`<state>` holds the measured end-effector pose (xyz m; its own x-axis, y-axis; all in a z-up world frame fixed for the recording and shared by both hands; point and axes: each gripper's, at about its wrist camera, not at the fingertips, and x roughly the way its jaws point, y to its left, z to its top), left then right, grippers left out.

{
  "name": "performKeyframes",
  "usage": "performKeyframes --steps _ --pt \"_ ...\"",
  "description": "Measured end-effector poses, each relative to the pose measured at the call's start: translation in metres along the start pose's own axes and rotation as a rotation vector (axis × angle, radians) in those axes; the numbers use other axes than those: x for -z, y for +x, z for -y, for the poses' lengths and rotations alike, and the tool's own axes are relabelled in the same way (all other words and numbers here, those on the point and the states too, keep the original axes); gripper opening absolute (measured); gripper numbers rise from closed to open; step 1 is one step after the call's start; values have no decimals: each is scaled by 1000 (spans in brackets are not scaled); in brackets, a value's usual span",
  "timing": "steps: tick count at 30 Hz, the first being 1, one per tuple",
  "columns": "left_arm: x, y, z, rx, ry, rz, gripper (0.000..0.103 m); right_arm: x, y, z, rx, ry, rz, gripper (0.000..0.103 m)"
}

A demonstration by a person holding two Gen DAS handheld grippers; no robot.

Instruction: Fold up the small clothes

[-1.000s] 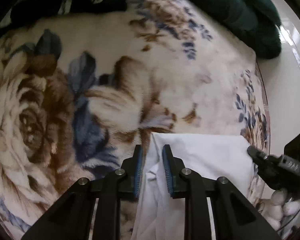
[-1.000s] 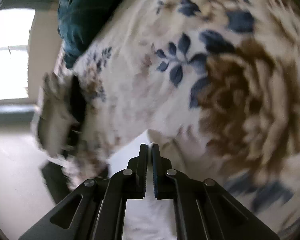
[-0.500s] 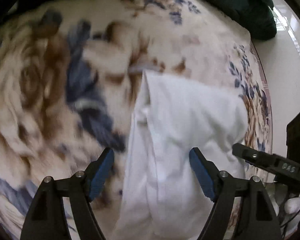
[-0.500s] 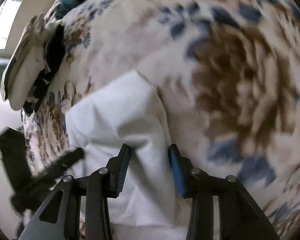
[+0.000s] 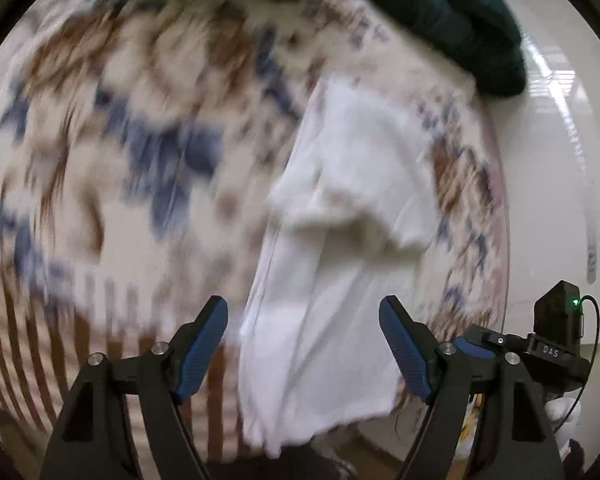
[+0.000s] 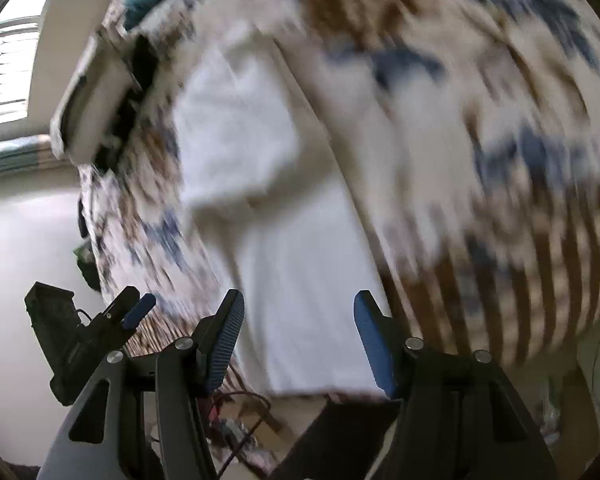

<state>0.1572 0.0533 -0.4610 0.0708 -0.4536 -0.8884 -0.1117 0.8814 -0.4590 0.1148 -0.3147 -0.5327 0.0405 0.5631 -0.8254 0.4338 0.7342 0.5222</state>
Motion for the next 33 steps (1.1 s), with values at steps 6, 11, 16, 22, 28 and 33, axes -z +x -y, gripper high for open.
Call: performKeyframes --steps 6,11,16,22,28,33 --pt "71 73 -29 -85 -59 -160 77 46 51 54 58 19 -76 59" --pt "98 76 -25 -2 -8 -100 55 59 85 77 -16 83 -102 59" --pt "99 68 -6 4 48 -45 5 66 83 70 -41 67 -55 9" --pt "82 17 20 121 13 64 5 65 38 47 -133 9 15 5" --pt "11 -28 39 265 -57 198 5 22 -26 5 -241 -38 131 4" --pt "-90 -14 51 299 -68 259 5 -64 -39 -28 -272 -14 260 4"
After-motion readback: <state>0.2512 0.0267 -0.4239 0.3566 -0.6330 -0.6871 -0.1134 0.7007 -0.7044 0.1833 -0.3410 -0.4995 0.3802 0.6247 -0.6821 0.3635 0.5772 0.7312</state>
